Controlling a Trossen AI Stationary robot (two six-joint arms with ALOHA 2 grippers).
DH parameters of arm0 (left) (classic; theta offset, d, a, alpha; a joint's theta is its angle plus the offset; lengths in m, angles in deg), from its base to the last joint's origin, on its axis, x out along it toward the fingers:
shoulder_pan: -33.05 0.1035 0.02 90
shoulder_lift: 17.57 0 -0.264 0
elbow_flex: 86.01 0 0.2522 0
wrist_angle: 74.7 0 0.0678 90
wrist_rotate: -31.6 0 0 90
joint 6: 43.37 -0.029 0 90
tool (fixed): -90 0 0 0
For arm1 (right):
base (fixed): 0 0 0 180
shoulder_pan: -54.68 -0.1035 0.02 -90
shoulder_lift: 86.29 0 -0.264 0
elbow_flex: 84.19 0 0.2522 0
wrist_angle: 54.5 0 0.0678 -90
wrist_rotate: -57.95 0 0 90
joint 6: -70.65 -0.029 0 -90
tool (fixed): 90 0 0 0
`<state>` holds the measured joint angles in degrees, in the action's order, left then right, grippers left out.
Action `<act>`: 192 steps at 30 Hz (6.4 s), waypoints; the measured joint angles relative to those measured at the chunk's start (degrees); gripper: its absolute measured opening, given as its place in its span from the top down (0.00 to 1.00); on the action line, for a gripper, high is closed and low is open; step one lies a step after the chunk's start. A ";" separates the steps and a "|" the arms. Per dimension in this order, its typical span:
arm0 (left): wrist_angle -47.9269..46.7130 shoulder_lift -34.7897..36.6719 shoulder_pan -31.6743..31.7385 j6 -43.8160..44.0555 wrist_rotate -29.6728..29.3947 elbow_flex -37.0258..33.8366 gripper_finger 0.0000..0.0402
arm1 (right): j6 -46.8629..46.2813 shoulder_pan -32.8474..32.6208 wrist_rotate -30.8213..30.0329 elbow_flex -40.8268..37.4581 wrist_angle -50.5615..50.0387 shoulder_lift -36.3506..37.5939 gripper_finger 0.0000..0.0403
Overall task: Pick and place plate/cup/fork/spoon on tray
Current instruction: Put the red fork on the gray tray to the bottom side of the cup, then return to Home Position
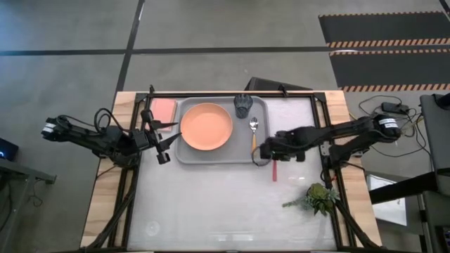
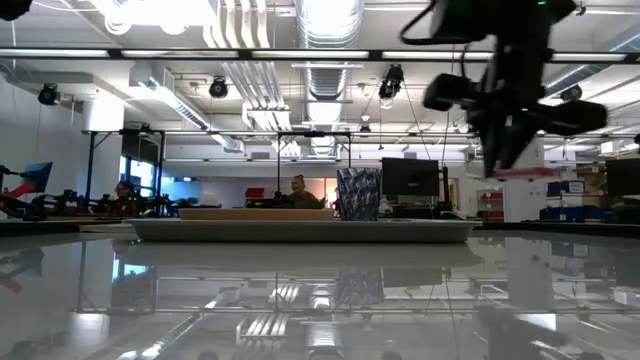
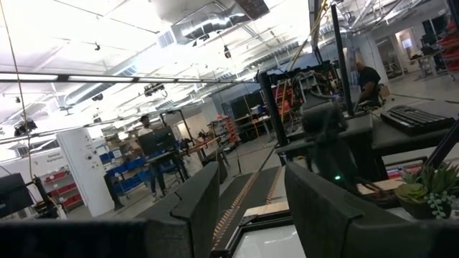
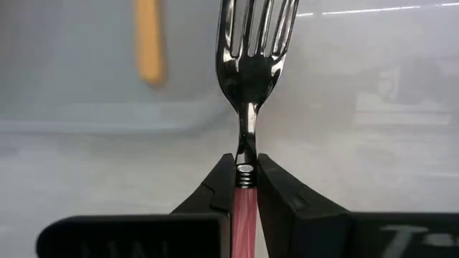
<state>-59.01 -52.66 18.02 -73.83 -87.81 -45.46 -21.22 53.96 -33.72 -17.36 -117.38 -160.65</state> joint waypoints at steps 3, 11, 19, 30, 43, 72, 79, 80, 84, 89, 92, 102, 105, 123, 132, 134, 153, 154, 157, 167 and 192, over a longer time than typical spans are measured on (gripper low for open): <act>0.02 0.00 0.00 0.01 0.00 0.00 0.65 | 5.43 3.61 0.24 5.10 -0.05 -3.84 0.94; 0.02 0.00 -0.04 0.00 0.00 0.00 0.65 | 21.67 13.47 3.88 21.62 -0.23 -18.13 0.94; -0.09 0.07 -0.02 0.00 0.00 0.00 0.65 | 30.14 18.83 11.07 33.33 -3.50 -33.02 0.94; -0.09 0.42 -0.02 -0.02 0.00 -0.15 0.65 | 28.47 20.64 9.99 36.93 -4.64 -37.59 0.94; -0.10 0.86 0.02 -0.02 0.00 -0.28 0.65 | 25.76 20.10 5.86 35.90 -4.04 -37.60 0.94; -0.09 1.64 -0.02 -0.02 0.00 -0.68 0.65 | 25.96 18.71 2.90 33.58 0.59 -37.62 0.78; -0.11 2.23 -0.02 -0.02 0.00 -0.96 0.65 | 28.43 18.71 3.01 33.79 0.53 -37.60 0.66; -0.02 2.27 -0.02 -0.02 0.00 -0.96 0.65 | 28.57 18.71 3.01 33.86 0.65 -37.56 0.65; -0.09 2.49 -0.02 -0.02 0.00 -0.96 0.65 | 28.61 18.47 2.95 33.88 0.61 -37.51 0.64; -0.11 2.57 -0.02 -0.02 0.00 -1.09 0.65 | 30.27 17.60 1.17 34.62 0.83 -36.69 0.71; -0.07 2.66 -0.02 -0.12 0.00 -1.09 0.65 | 31.12 15.93 2.36 35.17 1.73 -36.31 0.80; -0.05 2.64 0.02 -0.17 0.00 -1.09 0.65 | 30.74 10.11 1.72 34.90 1.59 -36.68 0.98; -0.07 2.64 0.00 -0.15 0.00 -1.09 0.65 | 29.89 9.22 -0.24 34.80 1.60 -36.68 0.98; -0.02 2.62 -0.03 -0.17 0.00 -1.09 0.65 | 28.44 7.56 -1.22 29.54 7.23 -36.77 0.98; -0.02 2.64 -0.02 -0.17 0.00 -1.09 0.65 | 28.43 7.59 -0.90 29.82 5.88 -36.77 0.98; -0.04 2.67 -0.02 -0.17 0.00 -1.09 0.65 | 28.43 7.59 -0.90 29.82 4.81 -36.77 0.98; -0.12 2.62 0.02 7.85 0.02 -3.19 0.65 | 54.85 2.13 -6.07 29.67 10.29 -28.78 0.98; -0.42 2.62 0.01 9.79 0.02 -3.59 0.65 | 57.86 1.28 -6.15 29.39 11.33 -28.09 0.98; -3.81 2.50 -0.09 16.81 0.64 -4.36 0.65 | 67.16 -1.42 -6.07 28.15 15.84 -26.20 0.98; -3.20 1.15 -1.07 40.87 15.50 -13.30 0.65 | 88.76 -5.29 -5.82 13.51 36.54 -16.24 0.98; 15.56 -10.57 -4.52 49.56 11.87 -26.34 0.65 | 102.47 -2.99 -0.88 -29.21 78.29 17.15 0.98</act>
<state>-43.45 -63.23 13.50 -24.26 -75.94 -71.80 81.25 50.97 -34.60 -46.57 -39.09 -143.50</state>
